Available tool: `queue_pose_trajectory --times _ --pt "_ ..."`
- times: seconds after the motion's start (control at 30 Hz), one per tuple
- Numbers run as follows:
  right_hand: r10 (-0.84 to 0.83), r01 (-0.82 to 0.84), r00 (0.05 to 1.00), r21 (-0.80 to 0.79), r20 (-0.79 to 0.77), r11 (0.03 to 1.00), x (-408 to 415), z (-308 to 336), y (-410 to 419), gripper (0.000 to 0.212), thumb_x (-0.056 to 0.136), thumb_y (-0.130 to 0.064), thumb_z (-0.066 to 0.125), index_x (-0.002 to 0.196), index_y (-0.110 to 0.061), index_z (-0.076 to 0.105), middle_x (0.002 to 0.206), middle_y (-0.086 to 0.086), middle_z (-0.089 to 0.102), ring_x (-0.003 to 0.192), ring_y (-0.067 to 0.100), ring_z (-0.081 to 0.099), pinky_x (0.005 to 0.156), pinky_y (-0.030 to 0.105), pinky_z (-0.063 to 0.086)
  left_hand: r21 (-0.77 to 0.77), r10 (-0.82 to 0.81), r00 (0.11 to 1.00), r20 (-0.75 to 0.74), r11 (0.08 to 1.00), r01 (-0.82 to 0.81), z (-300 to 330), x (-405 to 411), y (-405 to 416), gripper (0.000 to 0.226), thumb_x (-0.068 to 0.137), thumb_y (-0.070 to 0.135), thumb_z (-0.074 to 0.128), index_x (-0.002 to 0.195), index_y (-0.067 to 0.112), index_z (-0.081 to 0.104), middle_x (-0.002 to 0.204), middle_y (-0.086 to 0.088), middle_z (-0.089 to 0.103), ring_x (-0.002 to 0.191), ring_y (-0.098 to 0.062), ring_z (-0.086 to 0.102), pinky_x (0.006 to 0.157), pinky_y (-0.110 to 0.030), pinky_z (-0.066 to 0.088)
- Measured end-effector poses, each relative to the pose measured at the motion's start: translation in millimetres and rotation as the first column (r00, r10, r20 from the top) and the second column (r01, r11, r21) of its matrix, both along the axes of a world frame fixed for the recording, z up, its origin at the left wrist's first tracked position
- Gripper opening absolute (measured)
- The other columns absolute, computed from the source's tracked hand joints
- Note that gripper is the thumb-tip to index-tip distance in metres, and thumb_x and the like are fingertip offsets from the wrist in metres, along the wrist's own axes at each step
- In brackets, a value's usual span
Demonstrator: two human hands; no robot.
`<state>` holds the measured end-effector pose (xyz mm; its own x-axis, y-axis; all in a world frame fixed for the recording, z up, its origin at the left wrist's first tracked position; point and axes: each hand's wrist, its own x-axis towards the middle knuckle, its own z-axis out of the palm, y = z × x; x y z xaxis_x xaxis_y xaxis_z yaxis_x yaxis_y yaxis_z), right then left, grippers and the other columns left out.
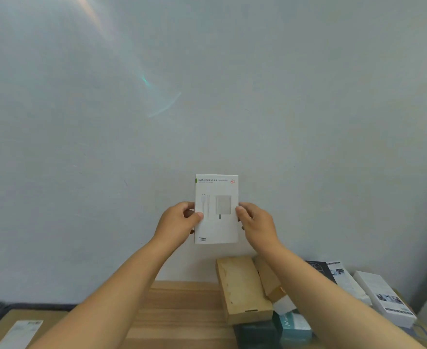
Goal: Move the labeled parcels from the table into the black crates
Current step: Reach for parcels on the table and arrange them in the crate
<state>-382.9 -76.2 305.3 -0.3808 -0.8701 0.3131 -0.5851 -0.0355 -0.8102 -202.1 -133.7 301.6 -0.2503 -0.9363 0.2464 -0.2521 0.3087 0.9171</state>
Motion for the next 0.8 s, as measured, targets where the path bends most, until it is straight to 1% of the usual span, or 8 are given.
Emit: queue_pose_trajectory --times 0.07,0.1,0.2,0.3,0.43,0.6,0.7,0.8 --pt "0.039 -0.038 0.994 -0.013 0.099 0.999 1.3 9.2 -1.5 0.025 0.098 -0.023 0.046 0.105 -0.014 0.069 0.081 -0.009 0.064 0.069 0.009 0.055 0.062 0.018 0.043 -0.008 0.002 1.000 -0.017 1.000 -0.002 6.1 2.6 0.3 0.029 0.091 0.018 0.058 0.120 0.017 0.060 0.094 0.004 0.068 0.089 -0.011 0.065 0.075 -0.030 0.057" --pt "0.046 -0.045 0.989 -0.008 0.142 0.999 1.7 13.0 -2.1 0.024 0.098 -0.021 0.048 0.104 -0.013 0.070 0.078 -0.010 0.063 0.066 0.010 0.054 0.059 0.017 0.042 -0.018 0.006 1.000 -0.026 1.000 -0.007 8.8 4.0 0.3 0.030 0.091 0.018 0.059 0.121 0.017 0.060 0.094 0.005 0.068 0.089 -0.011 0.065 0.076 -0.031 0.056" --pt "0.064 -0.065 0.978 -0.001 0.197 0.998 1.1 20.8 -3.9 0.023 0.096 -0.021 0.053 0.113 -0.013 0.067 0.076 -0.006 0.060 0.060 0.008 0.050 0.056 0.017 0.042 -0.079 0.035 0.999 -0.002 0.996 -0.035 16.3 9.3 -1.1 0.030 0.090 0.023 0.060 0.120 0.021 0.062 0.091 0.007 0.067 0.086 -0.007 0.062 0.075 -0.028 0.053" --pt "0.093 -0.096 0.951 -0.007 0.294 0.995 3.4 24.7 -4.6 0.027 0.094 -0.020 0.057 0.119 -0.013 0.064 0.072 0.003 0.060 0.056 0.011 0.048 0.053 0.019 0.044 -0.139 0.073 0.996 0.050 0.988 -0.065 22.4 13.2 -3.8 0.028 0.091 0.026 0.059 0.119 0.028 0.064 0.080 0.001 0.060 0.073 -0.011 0.055 0.063 -0.024 0.045" --pt "0.165 -0.165 0.901 -0.035 0.401 0.986 6.5 27.7 -2.4 0.026 0.095 -0.015 0.053 0.118 -0.017 0.065 0.074 0.007 0.064 0.062 0.013 0.055 0.063 0.024 0.052 -0.003 -0.004 0.995 -0.101 1.000 0.004 29.0 16.0 -4.4 0.030 0.094 0.018 0.051 0.121 0.026 0.062 0.081 -0.003 0.064 0.069 -0.013 0.057 0.059 -0.024 0.048" --pt "0.210 -0.235 0.853 -0.007 0.478 0.972 4.0 28.4 0.1 0.027 0.097 -0.018 0.049 0.117 -0.024 0.066 0.095 0.005 0.071 0.084 0.015 0.065 0.077 0.028 0.054 0.117 -0.039 0.988 -0.148 0.991 0.057 36.1 20.5 -1.7 0.029 0.100 0.027 0.033 0.114 0.032 0.058 0.094 -0.005 0.069 0.090 -0.018 0.064 0.080 -0.035 0.054" --pt "0.229 -0.264 0.797 -0.019 0.559 0.964 4.2 30.5 0.9 0.022 0.098 -0.023 0.050 0.110 -0.031 0.066 0.102 0.002 0.072 0.090 0.016 0.066 0.086 0.034 0.055 0.152 -0.070 0.977 -0.202 0.983 0.102 38.7 22.0 0.8 0.029 0.098 0.035 0.040 0.118 0.028 0.061 0.099 -0.005 0.069 0.090 -0.017 0.066 0.080 -0.034 0.054" --pt "0.254 -0.275 0.781 -0.051 0.570 0.960 6.8 28.1 0.5 0.023 0.099 -0.022 0.049 0.111 -0.034 0.064 0.095 -0.005 0.074 0.079 0.011 0.066 0.083 0.032 0.056 0.160 -0.104 0.963 -0.251 0.976 0.147 39.2 21.4 2.5 0.029 0.096 0.025 0.052 0.124 0.027 0.058 0.100 0.002 0.071 0.086 -0.015 0.067 0.073 -0.030 0.055"
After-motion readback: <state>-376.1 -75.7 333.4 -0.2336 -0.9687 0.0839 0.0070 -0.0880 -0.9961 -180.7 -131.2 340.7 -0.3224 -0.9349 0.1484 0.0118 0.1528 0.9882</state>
